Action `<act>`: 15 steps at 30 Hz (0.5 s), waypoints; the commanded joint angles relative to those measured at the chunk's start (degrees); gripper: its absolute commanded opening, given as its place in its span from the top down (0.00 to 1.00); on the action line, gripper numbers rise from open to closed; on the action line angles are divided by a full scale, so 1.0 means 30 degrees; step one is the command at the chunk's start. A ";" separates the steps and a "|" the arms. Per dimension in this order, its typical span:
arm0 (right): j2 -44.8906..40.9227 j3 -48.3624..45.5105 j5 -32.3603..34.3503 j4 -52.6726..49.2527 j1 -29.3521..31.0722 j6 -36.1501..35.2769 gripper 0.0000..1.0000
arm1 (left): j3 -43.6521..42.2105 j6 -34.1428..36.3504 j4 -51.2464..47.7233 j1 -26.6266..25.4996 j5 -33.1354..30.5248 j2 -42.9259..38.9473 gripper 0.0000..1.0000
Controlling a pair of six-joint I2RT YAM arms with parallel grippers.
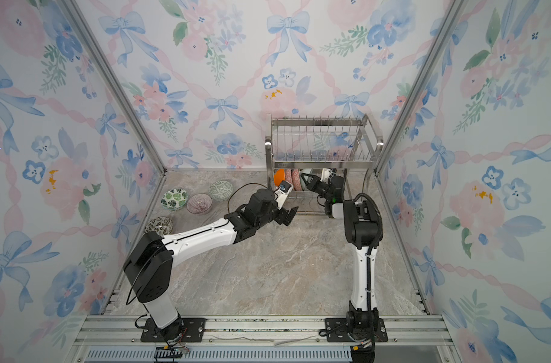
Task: Load the bowls into the dish rack
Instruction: 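Push the mint-spiral bowl upright beside the black-leaf bowl with the right gripper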
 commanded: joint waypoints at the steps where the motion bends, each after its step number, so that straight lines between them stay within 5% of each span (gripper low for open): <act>1: -0.1303 -0.0483 -0.0378 -0.1036 0.0139 -0.1202 0.92 | 0.0064 -0.0465 -0.0241 0.0112 -0.0167 0.0045 0.02; 15: -0.2213 -0.0521 -0.0389 -0.4075 0.0243 -0.4138 0.89 | 0.0289 -0.0365 -0.0313 0.0089 -0.0223 -0.0015 0.02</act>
